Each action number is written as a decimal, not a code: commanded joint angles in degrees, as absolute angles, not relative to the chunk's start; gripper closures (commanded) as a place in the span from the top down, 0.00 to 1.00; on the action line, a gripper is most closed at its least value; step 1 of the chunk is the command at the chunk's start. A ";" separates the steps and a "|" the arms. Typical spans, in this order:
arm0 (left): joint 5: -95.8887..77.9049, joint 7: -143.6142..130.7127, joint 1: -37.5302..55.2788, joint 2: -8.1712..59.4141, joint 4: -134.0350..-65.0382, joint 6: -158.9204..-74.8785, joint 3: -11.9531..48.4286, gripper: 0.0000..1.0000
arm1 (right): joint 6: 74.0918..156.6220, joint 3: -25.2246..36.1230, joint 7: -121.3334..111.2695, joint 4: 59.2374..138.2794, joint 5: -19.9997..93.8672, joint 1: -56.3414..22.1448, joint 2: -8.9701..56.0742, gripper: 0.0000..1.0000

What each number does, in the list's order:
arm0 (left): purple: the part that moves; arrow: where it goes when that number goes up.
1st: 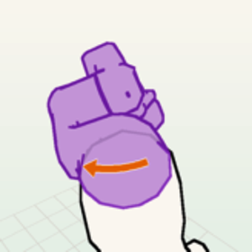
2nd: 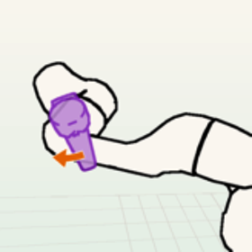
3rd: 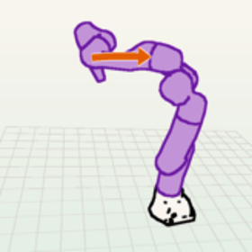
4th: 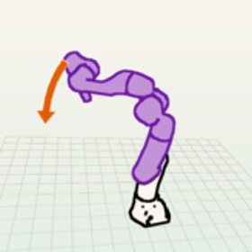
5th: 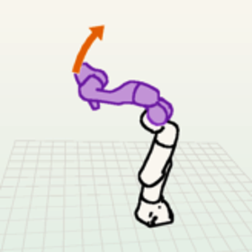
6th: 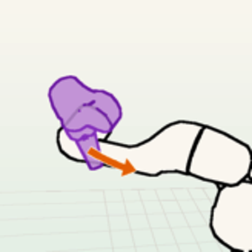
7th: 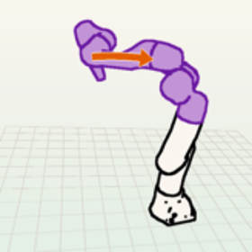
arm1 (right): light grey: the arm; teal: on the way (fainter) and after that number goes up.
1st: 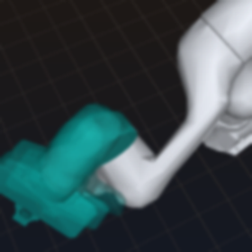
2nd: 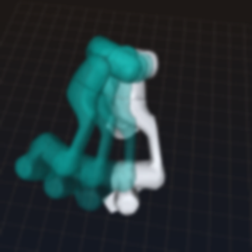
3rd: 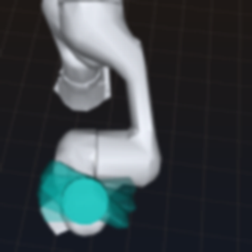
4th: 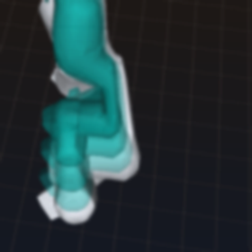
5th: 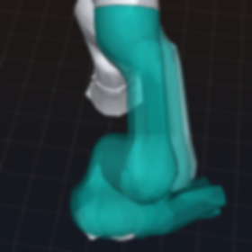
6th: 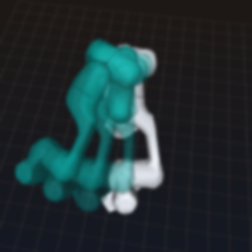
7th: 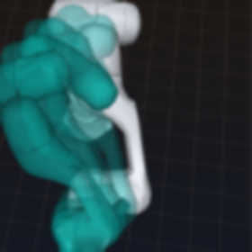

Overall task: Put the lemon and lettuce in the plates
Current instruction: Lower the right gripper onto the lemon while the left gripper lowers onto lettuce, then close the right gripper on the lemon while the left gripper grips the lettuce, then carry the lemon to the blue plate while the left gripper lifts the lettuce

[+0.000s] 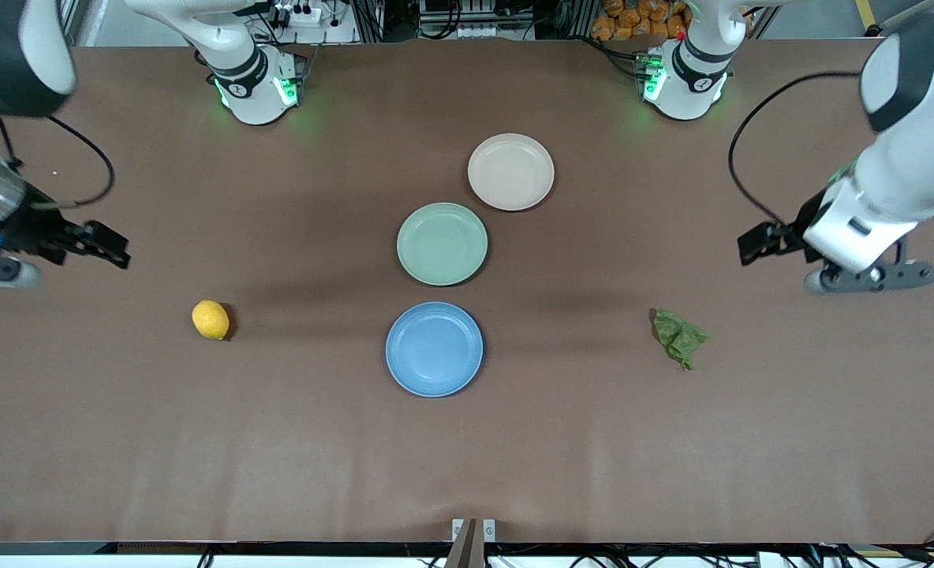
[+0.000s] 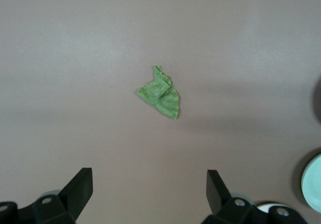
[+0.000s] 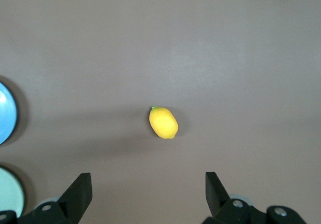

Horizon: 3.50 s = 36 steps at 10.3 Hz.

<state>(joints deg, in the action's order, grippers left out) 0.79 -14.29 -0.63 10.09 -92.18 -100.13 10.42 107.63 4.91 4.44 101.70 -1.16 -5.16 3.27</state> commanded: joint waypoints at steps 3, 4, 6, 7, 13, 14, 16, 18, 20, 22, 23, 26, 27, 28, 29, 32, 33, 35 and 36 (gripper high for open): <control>1.32 -23.88 0.26 15.73 -100.86 -115.18 10.81 1.00 | 123.80 4.92 -2.53 117.30 -0.09 -3.96 4.91 1.00; 1.58 -25.82 0.52 16.34 -104.29 -119.49 10.81 1.00 | 127.67 4.92 -3.68 120.38 -0.09 -3.78 5.79 1.00; 2.02 -27.15 0.61 18.53 -108.79 -125.74 10.90 1.00 | 137.14 4.83 -5.00 125.74 0.26 -3.16 8.95 1.00; 2.02 -27.77 0.79 19.68 -110.72 -129.51 10.90 1.00 | 141.55 4.83 -5.62 127.16 0.26 -3.16 10.97 1.00; 7.11 -28.92 0.00 29.52 -111.01 -138.59 10.20 1.00 | 156.96 4.83 -6.06 129.20 0.26 -2.99 21.26 1.00; 7.12 -29.00 0.00 30.58 -110.92 -139.82 10.11 1.00 | 158.63 4.83 -6.06 129.37 0.26 -2.73 22.57 1.00; 7.64 -29.53 0.35 31.98 -110.83 -140.88 9.06 1.00 | 162.84 4.83 -6.06 129.46 0.26 -2.64 25.47 1.00; 10.01 -30.66 0.18 33.57 -110.74 -142.55 8.96 1.00 | 162.86 4.83 -6.06 129.46 0.18 -2.72 25.58 0.94; 10.72 -31.02 0.35 34.28 -110.30 -142.56 8.62 1.00 | 162.51 4.83 -5.98 129.29 0.18 -2.99 25.58 0.58; 10.72 -31.03 0.44 34.63 -110.22 -142.56 8.61 1.00 | 161.55 3.52 -5.36 129.03 0.18 -2.99 23.75 0.28; 10.72 -31.03 0.44 34.89 -109.61 -142.56 8.70 1.00 | 155.37 3.34 -4.40 128.24 0.18 -3.08 20.95 0.26; 10.72 -31.03 0.00 34.89 -109.25 -142.47 8.70 0.00 | 136.10 -0.77 1.81 121.14 0.18 -3.34 15.74 0.26; 10.72 -31.11 0.09 34.89 -108.64 -142.47 8.70 0.00 | 134.84 -3.92 7.24 118.50 0.18 -3.51 15.99 0.26; 10.72 -31.03 0.17 34.81 -108.63 -142.47 8.70 0.00 | 134.82 -6.13 12.52 115.95 0.18 -4.65 16.69 0.26; 10.81 -30.94 0.18 34.54 -108.63 -142.38 8.70 0.00 | 134.91 -7.89 15.44 114.10 0.26 -5.53 17.57 0.26; 10.81 -31.11 0.70 31.92 -108.98 -141.07 9.14 0.00 | 134.91 -10.11 25.00 106.21 0.35 -10.96 22.56 0.26; 10.81 -31.37 1.14 30.77 -109.07 -138.37 9.49 0.00 | 135.26 -10.28 29.14 102.69 0.26 -13.25 25.81 0.26; 10.81 -34.79 2.98 28.05 -109.33 -132.57 10.71 0.00 | 135.53 -10.20 37.66 92.87 -0.52 -18.96 33.97 0.26; 10.81 -37.24 3.08 26.56 -110.55 -131.06 12.11 0.00 | 135.53 -10.02 40.75 87.77 -0.88 -21.33 38.10 0.26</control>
